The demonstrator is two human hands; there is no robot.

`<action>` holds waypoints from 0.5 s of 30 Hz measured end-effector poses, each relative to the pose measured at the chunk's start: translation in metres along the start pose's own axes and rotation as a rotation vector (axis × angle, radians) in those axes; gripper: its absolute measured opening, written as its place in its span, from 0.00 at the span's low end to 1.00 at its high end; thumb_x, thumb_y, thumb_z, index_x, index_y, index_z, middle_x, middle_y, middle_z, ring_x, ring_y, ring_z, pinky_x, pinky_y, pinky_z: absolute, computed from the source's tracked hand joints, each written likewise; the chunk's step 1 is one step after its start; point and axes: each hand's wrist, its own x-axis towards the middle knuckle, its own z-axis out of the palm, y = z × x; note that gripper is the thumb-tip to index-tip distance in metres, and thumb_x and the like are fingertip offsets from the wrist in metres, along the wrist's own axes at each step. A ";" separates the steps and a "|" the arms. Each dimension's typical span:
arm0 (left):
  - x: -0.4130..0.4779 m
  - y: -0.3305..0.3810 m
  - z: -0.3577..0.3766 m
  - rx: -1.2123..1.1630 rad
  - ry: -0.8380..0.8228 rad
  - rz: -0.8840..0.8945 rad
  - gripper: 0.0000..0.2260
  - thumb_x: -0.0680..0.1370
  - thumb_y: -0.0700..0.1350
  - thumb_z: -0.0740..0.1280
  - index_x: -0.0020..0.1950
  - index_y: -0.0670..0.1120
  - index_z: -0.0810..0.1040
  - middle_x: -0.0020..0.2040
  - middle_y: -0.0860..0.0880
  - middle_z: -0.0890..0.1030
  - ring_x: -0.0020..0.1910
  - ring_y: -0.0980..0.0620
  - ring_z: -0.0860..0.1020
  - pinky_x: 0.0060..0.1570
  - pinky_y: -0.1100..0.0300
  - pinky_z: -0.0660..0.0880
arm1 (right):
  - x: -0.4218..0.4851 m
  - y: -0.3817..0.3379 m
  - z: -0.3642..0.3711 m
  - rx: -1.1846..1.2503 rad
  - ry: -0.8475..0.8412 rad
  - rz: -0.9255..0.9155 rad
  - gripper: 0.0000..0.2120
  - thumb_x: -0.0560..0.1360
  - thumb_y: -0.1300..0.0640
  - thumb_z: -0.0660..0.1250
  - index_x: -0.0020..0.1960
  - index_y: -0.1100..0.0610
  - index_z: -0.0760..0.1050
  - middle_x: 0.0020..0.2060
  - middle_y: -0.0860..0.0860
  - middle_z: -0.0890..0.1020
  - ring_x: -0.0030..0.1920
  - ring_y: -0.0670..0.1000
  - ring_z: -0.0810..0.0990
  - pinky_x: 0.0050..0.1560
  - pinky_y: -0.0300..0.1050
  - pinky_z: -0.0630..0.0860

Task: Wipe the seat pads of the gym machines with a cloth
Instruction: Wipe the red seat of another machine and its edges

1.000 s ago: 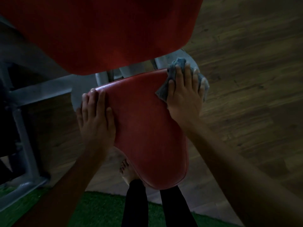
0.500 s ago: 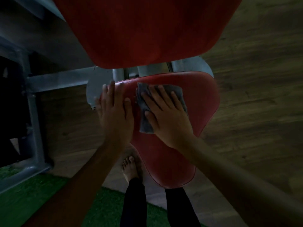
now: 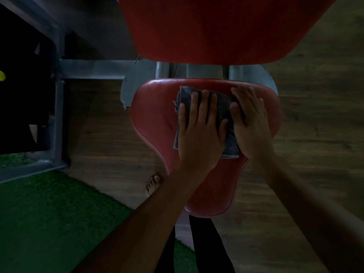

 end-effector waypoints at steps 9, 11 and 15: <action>-0.095 -0.004 -0.013 -0.051 -0.027 -0.113 0.26 0.84 0.56 0.50 0.79 0.44 0.58 0.80 0.46 0.57 0.80 0.47 0.51 0.78 0.45 0.45 | -0.003 -0.004 0.011 -0.217 0.069 -0.011 0.26 0.83 0.44 0.47 0.77 0.53 0.63 0.78 0.50 0.62 0.79 0.48 0.54 0.78 0.45 0.44; -0.082 -0.019 -0.013 -0.062 -0.023 -0.165 0.27 0.84 0.56 0.47 0.80 0.44 0.58 0.80 0.46 0.57 0.80 0.46 0.52 0.78 0.44 0.46 | -0.005 -0.009 0.014 -0.245 0.102 -0.004 0.25 0.84 0.45 0.48 0.77 0.53 0.63 0.78 0.50 0.63 0.79 0.49 0.55 0.78 0.47 0.45; -0.017 -0.062 -0.009 -0.071 0.038 -0.379 0.29 0.83 0.58 0.45 0.81 0.44 0.51 0.81 0.44 0.51 0.80 0.45 0.46 0.77 0.43 0.41 | -0.008 -0.020 0.025 -0.338 0.114 0.019 0.25 0.84 0.45 0.48 0.79 0.51 0.59 0.79 0.50 0.59 0.80 0.50 0.52 0.78 0.49 0.43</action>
